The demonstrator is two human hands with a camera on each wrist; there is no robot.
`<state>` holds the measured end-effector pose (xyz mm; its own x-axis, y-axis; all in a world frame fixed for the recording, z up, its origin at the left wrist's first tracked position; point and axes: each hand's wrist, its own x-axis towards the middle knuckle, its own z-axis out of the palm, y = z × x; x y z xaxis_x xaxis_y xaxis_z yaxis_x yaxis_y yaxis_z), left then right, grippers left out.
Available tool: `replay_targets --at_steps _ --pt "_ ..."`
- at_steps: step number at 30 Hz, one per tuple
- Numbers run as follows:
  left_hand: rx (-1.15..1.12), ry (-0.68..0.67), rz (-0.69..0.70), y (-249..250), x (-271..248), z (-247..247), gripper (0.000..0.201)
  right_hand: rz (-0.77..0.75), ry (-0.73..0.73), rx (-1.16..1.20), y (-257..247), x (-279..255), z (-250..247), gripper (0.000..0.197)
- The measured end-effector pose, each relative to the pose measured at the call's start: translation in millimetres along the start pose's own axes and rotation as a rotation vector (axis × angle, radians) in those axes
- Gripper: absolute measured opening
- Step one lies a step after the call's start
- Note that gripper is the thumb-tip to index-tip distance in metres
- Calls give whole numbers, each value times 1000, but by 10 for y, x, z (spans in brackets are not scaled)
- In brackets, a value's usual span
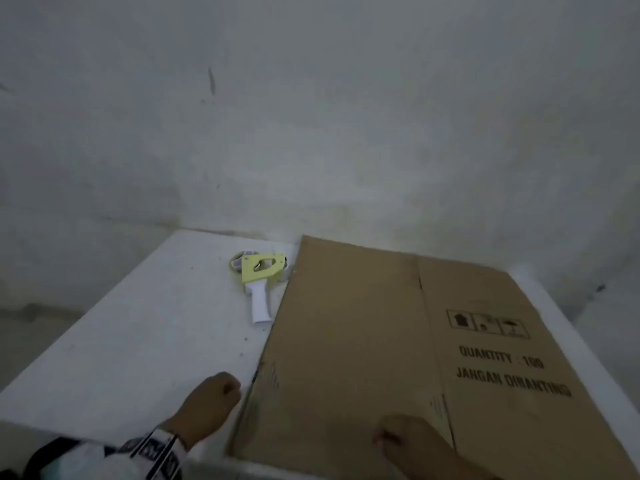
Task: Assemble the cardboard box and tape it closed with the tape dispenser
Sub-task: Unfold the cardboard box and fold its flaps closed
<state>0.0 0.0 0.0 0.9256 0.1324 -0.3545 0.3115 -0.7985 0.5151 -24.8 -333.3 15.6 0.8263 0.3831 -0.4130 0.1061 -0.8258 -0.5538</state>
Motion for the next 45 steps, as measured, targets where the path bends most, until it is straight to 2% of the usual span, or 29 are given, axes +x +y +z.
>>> replay_targets --at_steps 1,3,4,5,7,8,9,11,15,16,19,20,22,24,25,27,29,31,33,36,38,41,45 --pt "-27 -37 -33 -35 72 -2 12 -32 12 -9 -138 210 30 25" --pt "-81 -109 -117 -65 138 22 38 5 22 -64 -350 421 88 29" --pt "-114 -157 -142 -36 129 18 42 25 16 -79 -465 511 109 31" --pt "-147 -184 -148 -25 124 30 36 33 1 -106 -529 601 159 33" --pt "-213 -213 -159 -22 111 86 6 57 -12 -148 -620 724 256 37" --pt "-222 -207 -152 -38 121 132 20 69 -15 -179 -646 781 305 40" --pt "-242 -196 -152 -32 122 162 25 77 0 -194 -666 819 347 43" --pt "-305 -183 -139 -38 117 207 29 111 34 -210 -641 882 455 51" --pt "-517 -213 -188 -24 106 211 36 162 12 -288 -635 863 673 63" --pt "-577 -226 -196 -41 113 191 35 146 -1 -320 -658 835 706 70" --pt "-734 -272 -179 -46 163 109 15 53 -63 -379 -724 685 723 120" --pt "-762 -272 -188 -25 162 64 13 37 -83 -393 -753 630 691 124" --pt "-756 -262 -176 15 169 -22 29 6 -96 -429 -791 532 615 109" --pt "-776 -267 -122 52 179 -97 36 -46 -43 -476 -837 455 512 71" --pt "-735 -273 -89 75 178 -134 34 -71 8 -489 -846 438 454 61" --pt "-665 -278 -62 79 218 -202 22 -65 120 -484 -883 417 314 62" --pt "-567 -278 -7 90 282 -253 31 -63 235 -529 -925 409 133 58" --pt "-291 -251 182 77 357 -286 43 -92 324 -610 -958 420 -73 51" --pt "-126 -225 347 101 429 -293 47 -95 406 -703 -1040 378 -300 43" --pt "-138 -169 498 331 379 -421 45 -61 619 -726 -1195 221 -664 27" --pt "-143 -91 510 523 359 -501 38 -101 769 -733 -1310 111 -907 18" --pt "-159 15 497 766 333 -611 39 -169 946 -806 -1428 24 -1302 17" --pt "-295 143 590 1087 282 -783 30 -190 1100 -872 -1510 -22 -1796 23"
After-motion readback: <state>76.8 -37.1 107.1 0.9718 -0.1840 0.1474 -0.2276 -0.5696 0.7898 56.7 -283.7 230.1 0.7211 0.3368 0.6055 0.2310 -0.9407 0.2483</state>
